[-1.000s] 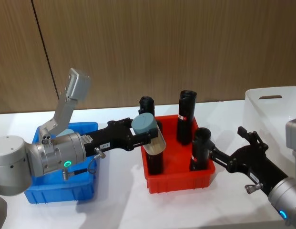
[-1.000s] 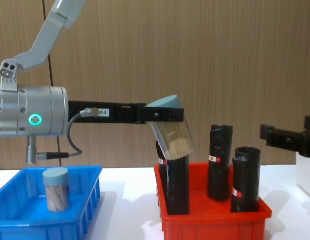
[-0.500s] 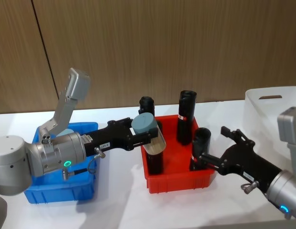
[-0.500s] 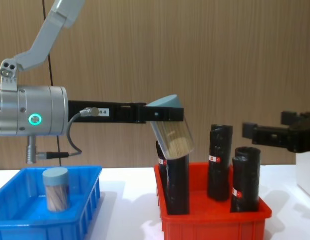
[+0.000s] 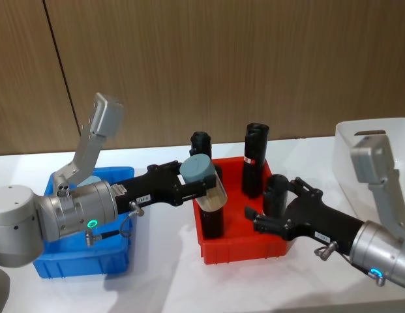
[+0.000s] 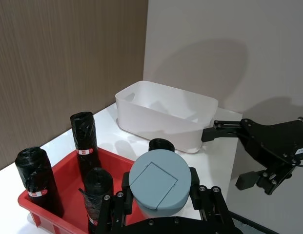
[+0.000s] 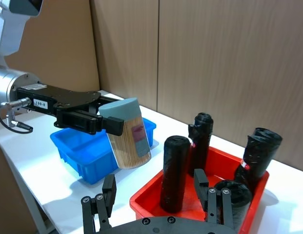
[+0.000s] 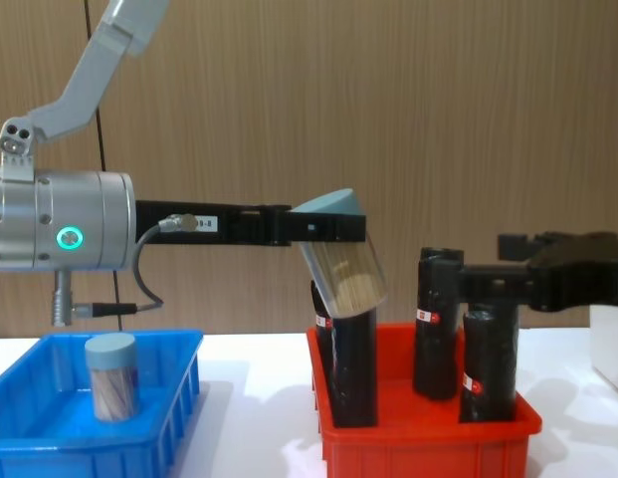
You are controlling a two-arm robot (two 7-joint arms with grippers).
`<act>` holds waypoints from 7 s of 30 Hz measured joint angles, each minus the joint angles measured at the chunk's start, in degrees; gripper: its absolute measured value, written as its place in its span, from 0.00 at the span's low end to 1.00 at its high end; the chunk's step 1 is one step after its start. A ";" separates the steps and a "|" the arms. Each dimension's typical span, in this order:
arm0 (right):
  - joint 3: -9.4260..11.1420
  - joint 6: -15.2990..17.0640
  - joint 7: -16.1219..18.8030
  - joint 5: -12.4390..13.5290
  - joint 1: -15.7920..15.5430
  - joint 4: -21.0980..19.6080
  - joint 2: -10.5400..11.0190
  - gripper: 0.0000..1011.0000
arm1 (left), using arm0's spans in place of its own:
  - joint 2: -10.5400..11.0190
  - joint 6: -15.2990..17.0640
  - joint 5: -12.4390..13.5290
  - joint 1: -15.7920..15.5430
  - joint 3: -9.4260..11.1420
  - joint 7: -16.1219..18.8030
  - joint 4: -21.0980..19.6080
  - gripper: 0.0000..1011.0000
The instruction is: Pick the cotton swabs from the blue box and place them into the white box.
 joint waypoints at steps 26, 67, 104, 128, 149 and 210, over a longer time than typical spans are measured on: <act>-3.52 0.32 6.75 -5.63 9.25 10.82 -4.87 0.99 | 0.00 0.01 0.00 0.01 0.00 0.01 0.00 0.66; -7.85 -0.42 8.83 -11.41 17.29 19.36 -10.30 0.85 | 0.00 0.01 0.00 0.01 0.00 0.01 -0.01 0.66; -7.11 -1.91 7.29 -7.54 16.58 18.78 -8.42 0.62 | 0.00 0.00 0.00 0.01 0.00 0.01 -0.01 0.99; -0.42 -5.18 0.26 -1.67 13.11 15.45 -1.10 0.62 | 0.00 0.00 0.00 0.01 0.00 0.01 -0.01 0.99; 4.29 -4.75 -11.06 0.30 14.51 19.19 2.08 0.62 | 0.00 0.00 0.00 0.01 0.00 0.01 -0.01 0.99; 5.82 -5.29 -23.46 -1.95 16.73 32.16 1.29 0.99 | 0.66 -4.06 3.02 4.15 1.69 10.69 -4.26 0.99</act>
